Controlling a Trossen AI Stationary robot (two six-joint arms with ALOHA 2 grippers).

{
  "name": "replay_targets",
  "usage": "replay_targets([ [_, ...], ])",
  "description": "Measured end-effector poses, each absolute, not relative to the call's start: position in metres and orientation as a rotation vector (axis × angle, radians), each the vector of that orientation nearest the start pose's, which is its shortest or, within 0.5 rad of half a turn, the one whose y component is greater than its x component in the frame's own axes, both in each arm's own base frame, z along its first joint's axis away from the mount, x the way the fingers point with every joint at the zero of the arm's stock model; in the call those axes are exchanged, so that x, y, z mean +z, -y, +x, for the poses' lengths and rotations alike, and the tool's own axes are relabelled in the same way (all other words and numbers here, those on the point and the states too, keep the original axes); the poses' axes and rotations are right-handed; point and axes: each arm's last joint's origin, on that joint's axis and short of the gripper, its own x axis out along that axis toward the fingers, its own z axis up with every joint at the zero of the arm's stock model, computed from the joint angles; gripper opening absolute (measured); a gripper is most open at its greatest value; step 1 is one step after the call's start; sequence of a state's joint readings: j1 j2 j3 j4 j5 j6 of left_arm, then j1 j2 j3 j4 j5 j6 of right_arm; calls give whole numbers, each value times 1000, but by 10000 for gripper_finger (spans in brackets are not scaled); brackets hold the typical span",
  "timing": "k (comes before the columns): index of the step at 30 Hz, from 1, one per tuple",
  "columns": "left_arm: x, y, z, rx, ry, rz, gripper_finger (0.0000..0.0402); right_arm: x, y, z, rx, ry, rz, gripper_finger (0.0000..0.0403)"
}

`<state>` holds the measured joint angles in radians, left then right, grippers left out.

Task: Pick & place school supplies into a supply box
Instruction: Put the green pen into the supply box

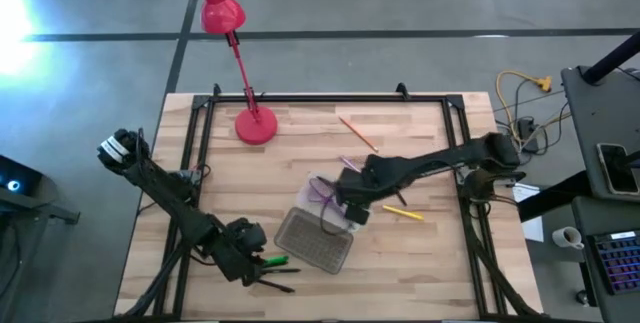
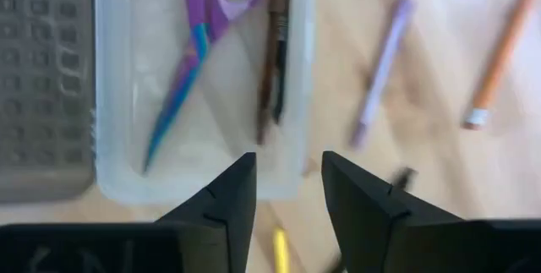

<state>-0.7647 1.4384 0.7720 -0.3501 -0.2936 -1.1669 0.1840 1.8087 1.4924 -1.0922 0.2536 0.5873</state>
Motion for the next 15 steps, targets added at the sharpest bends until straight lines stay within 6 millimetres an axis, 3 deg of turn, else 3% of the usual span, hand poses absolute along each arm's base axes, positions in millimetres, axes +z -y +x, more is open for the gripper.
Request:
replay_targets([
  [6,166,173,192,33,-980,-374,156,243,-82,318,-519,-1290,166,139],
  [15,169,184,204,19,-1055,-196,128,214,-93,296,-630,-1351,223,141],
])
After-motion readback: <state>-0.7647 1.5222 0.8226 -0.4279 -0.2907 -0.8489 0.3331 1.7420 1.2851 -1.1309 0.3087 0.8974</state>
